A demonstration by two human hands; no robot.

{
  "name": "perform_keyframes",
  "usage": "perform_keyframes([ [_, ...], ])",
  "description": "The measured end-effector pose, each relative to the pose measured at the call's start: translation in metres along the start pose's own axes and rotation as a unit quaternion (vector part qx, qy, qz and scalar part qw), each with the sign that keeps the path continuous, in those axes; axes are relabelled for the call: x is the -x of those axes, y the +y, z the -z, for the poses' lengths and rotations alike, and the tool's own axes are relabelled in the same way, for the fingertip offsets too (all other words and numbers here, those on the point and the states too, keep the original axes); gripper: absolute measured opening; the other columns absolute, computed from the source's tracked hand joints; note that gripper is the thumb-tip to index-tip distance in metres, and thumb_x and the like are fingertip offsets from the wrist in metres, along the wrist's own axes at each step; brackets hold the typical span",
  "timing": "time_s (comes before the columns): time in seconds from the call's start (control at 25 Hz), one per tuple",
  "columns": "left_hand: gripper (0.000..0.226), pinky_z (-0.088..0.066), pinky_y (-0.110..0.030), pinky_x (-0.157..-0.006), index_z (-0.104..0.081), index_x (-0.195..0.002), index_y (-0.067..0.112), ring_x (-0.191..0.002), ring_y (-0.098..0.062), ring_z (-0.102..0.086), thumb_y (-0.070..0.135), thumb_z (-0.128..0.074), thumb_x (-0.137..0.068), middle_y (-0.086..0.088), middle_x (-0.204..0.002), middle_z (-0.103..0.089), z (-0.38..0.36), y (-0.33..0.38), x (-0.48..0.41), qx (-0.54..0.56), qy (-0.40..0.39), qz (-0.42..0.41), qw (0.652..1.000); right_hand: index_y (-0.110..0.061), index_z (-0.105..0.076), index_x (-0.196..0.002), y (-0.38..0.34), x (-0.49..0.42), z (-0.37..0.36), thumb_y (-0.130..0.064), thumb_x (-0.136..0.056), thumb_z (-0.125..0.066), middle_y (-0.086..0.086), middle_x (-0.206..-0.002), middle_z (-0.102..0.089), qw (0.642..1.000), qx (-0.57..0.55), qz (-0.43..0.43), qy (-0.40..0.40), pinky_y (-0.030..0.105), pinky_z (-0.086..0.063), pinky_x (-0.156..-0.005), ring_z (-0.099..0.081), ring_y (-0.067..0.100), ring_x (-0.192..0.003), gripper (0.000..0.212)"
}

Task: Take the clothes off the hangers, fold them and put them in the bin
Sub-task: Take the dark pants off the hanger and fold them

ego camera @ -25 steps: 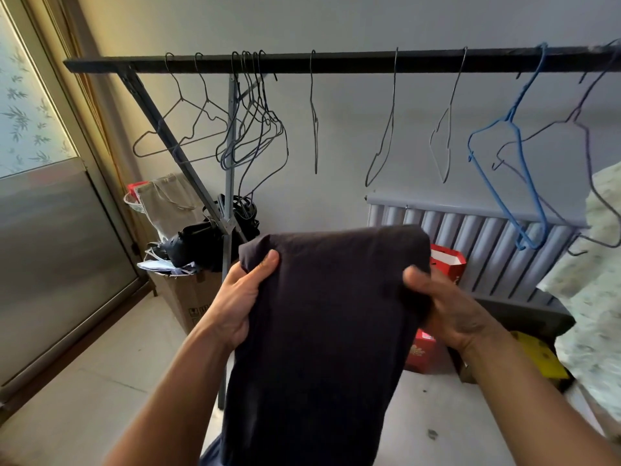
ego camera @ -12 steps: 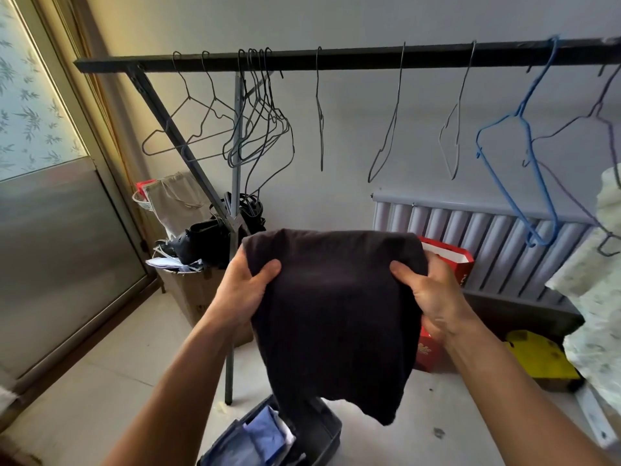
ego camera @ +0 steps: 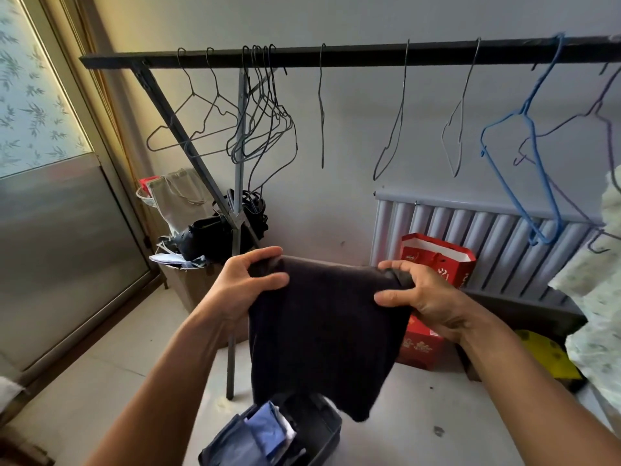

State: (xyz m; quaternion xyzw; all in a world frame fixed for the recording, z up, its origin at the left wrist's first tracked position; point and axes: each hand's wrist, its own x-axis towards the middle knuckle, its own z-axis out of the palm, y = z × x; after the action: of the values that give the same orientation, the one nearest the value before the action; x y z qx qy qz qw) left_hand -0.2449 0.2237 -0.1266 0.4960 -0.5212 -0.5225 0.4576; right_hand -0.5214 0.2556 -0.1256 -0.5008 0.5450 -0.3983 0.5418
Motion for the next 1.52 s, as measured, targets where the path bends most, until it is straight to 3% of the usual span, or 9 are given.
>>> perform_keyframes([
  [0.2, 0.041, -0.046, -0.024, -0.085, -0.06, -0.125, 0.018, -0.102, -0.015, -0.06, 0.009, -0.069, -0.086, -0.001, -0.108, -0.064, 0.011, 0.005, -0.002, -0.371, 0.022, -0.122, 0.92, -0.02, -0.06, -0.117, -0.009, -0.003, -0.004, -0.006, -0.089, -0.063, 0.001, -0.106, -0.064, 0.958, 0.28, 0.063, 0.015, 0.034, -0.05, -0.093, -0.06, 0.014, -0.101, 0.032],
  [0.4, 0.011, -0.035, -0.02, -0.07, -0.07, -0.091, 0.02, -0.089, -0.017, -0.051, 0.029, -0.068, -0.088, 0.0, -0.093, -0.051, 0.033, 0.004, -0.005, -0.462, 0.056, -0.174, 0.868, -0.015, -0.067, -0.092, -0.02, -0.002, -0.011, -0.013, -0.092, -0.062, 0.004, -0.091, -0.068, 0.963, 0.232, 0.116, 0.069, 0.029, -0.052, -0.08, -0.064, 0.014, -0.089, 0.005],
  [0.52, 0.014, -0.048, -0.028, -0.084, -0.073, -0.088, 0.022, -0.102, -0.019, -0.055, 0.034, -0.076, -0.081, 0.001, -0.106, -0.057, 0.05, -0.007, -0.007, -0.29, 0.085, -0.116, 0.946, -0.013, -0.067, -0.098, -0.016, -0.008, -0.019, -0.015, -0.088, -0.065, 0.0, -0.096, -0.068, 0.986, 0.087, 0.115, 0.088, 0.025, -0.054, -0.076, -0.065, 0.011, -0.088, 0.01],
  [0.68, 0.019, -0.057, -0.023, -0.058, -0.069, -0.097, 0.004, -0.074, -0.019, -0.072, 0.02, -0.062, -0.092, -0.008, -0.083, -0.075, 0.046, -0.013, 0.001, 0.077, 0.065, 0.002, 0.995, -0.005, -0.067, -0.105, -0.006, -0.023, -0.041, -0.024, -0.091, -0.06, 0.009, -0.098, -0.074, 0.989, -0.076, 0.081, 0.093, 0.029, -0.056, -0.071, -0.071, 0.021, -0.087, 0.025],
  [0.92, 0.034, -0.058, -0.032, -0.072, -0.068, -0.098, 0.001, -0.079, -0.023, -0.067, 0.034, -0.06, -0.092, -0.018, -0.097, -0.07, 0.07, -0.036, -0.014, 0.137, 0.115, 0.067, 0.982, -0.017, -0.064, -0.112, 0.008, -0.056, -0.085, -0.036, -0.097, -0.052, 0.005, -0.107, -0.071, 0.986, -0.058, 0.089, 0.128, 0.041, -0.055, -0.088, -0.068, 0.022, -0.1, 0.027],
  [1.08, 0.058, -0.054, -0.033, -0.077, -0.073, -0.092, 0.016, -0.088, -0.018, -0.071, 0.067, -0.049, -0.079, -0.004, -0.095, -0.077, 0.104, -0.055, -0.01, 0.122, 0.028, 0.192, 0.973, -0.017, -0.064, -0.106, 0.007, -0.078, -0.115, -0.03, -0.1, -0.048, 0.005, -0.106, -0.07, 0.987, -0.07, 0.079, 0.124, 0.035, -0.054, -0.086, -0.067, 0.019, -0.097, 0.022],
  [1.32, 0.025, -0.059, -0.029, -0.059, -0.068, -0.103, 0.01, -0.078, -0.02, -0.073, 0.027, -0.07, -0.085, -0.005, -0.09, -0.076, 0.141, -0.08, -0.017, 0.132, 0.12, 0.163, 0.97, -0.009, -0.074, -0.097, 0.029, -0.115, -0.165, -0.052, -0.094, -0.046, 0.015, -0.099, -0.074, 0.975, -0.192, -0.067, 0.087, 0.041, -0.057, -0.083, -0.071, 0.026, -0.088, 0.052],
  [1.44, 0.017, -0.061, -0.035, -0.071, -0.068, -0.1, 0.016, -0.081, -0.019, -0.074, 0.026, -0.07, -0.086, -0.003, -0.091, -0.076, 0.152, -0.094, -0.027, 0.121, 0.179, 0.125, 0.968, -0.018, -0.076, -0.102, 0.058, -0.129, -0.178, -0.08, -0.07, -0.053, 0.007, -0.104, -0.074, 0.969, -0.219, -0.114, -0.015, 0.039, -0.05, -0.089, -0.069, 0.024, -0.099, 0.073],
  [1.52, 0.013, -0.06, -0.041, -0.079, -0.07, -0.096, 0.017, -0.086, -0.021, -0.073, 0.026, -0.071, -0.086, -0.003, -0.091, -0.077, 0.155, -0.11, -0.034, 0.106, 0.217, 0.112, 0.964, -0.02, -0.065, -0.121, 0.08, -0.147, -0.192, -0.069, -0.06, -0.075, 0.004, -0.115, -0.071, 0.977, -0.15, -0.141, -0.052, 0.047, -0.047, -0.099, -0.066, 0.025, -0.109, 0.079],
])
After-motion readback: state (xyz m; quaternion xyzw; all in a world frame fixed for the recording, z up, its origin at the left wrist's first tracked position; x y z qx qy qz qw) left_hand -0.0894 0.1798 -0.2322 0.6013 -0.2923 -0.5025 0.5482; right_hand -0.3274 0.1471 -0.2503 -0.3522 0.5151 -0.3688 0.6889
